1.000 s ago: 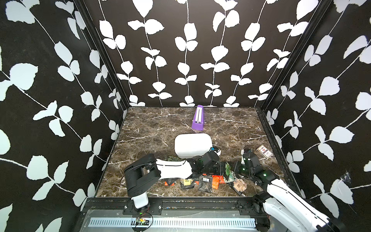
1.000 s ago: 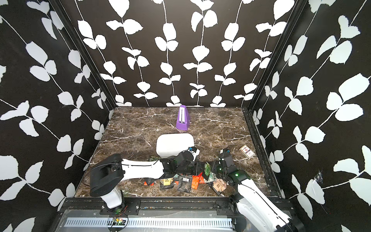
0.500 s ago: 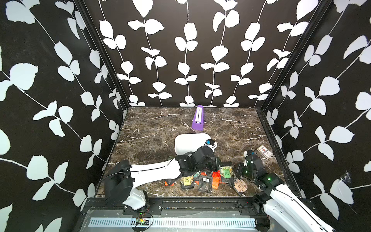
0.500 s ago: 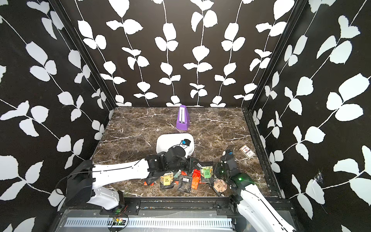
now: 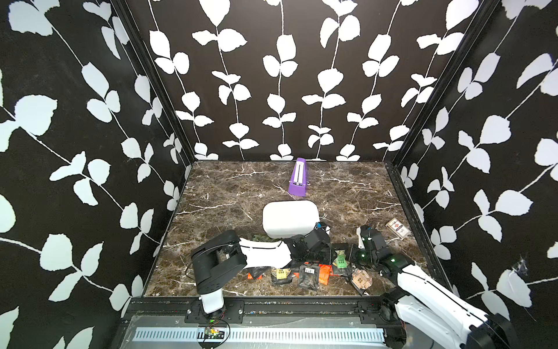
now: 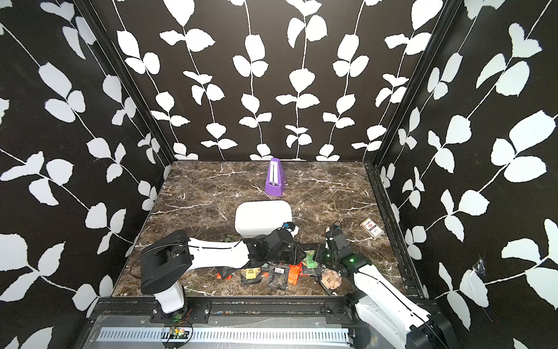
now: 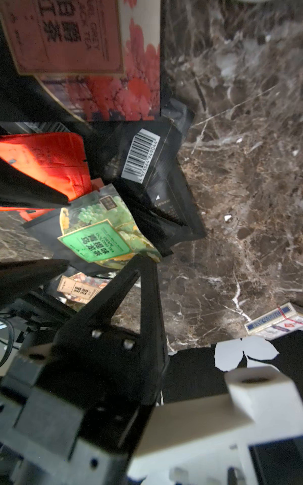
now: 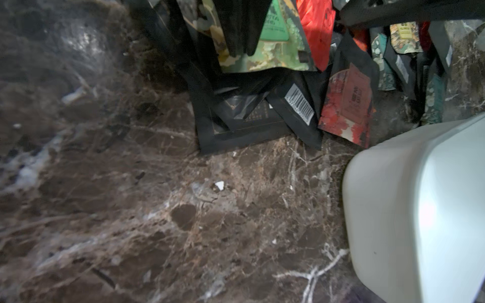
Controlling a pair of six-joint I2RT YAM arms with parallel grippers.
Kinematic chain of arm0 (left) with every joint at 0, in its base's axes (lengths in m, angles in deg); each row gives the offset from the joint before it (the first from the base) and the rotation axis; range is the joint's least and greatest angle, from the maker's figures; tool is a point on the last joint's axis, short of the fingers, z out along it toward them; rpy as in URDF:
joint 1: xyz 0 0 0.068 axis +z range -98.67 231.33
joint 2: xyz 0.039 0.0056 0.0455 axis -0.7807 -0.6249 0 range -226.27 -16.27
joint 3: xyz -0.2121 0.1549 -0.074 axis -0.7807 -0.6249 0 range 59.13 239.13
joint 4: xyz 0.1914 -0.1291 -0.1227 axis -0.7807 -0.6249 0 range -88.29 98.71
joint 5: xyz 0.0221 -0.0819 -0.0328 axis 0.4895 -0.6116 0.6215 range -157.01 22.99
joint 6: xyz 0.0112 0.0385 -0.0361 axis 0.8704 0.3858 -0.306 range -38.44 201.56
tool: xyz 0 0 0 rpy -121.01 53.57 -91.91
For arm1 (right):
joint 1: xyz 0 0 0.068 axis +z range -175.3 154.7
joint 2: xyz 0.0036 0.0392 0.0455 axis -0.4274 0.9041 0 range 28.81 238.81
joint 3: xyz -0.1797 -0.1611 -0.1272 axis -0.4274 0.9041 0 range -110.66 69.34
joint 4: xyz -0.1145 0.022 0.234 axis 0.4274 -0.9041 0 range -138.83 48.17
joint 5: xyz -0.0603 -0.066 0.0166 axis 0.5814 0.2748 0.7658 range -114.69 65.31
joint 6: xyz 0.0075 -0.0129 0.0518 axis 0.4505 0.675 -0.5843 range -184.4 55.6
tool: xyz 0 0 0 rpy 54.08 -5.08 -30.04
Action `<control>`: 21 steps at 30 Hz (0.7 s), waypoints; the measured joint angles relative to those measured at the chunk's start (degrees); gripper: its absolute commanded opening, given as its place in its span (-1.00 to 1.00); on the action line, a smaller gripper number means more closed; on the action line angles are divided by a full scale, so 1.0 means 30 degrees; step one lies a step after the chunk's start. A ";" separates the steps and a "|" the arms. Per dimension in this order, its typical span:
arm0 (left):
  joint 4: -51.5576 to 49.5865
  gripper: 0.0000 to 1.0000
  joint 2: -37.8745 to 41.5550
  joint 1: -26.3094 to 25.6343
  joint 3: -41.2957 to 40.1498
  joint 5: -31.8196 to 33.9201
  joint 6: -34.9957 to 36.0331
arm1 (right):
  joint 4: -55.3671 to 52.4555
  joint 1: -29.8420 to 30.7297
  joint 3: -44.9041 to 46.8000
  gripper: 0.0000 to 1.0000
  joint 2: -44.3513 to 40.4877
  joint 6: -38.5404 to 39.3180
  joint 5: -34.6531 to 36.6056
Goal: Put the tea bags into the storage box
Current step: Pick up the tea bag from the center of the board.
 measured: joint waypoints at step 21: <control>0.2222 -0.45 -0.1494 -0.0007 -0.0299 -0.0750 -0.1617 | 0.0554 0.0000 0.1319 -1.00 -0.0525 -0.0503 0.0554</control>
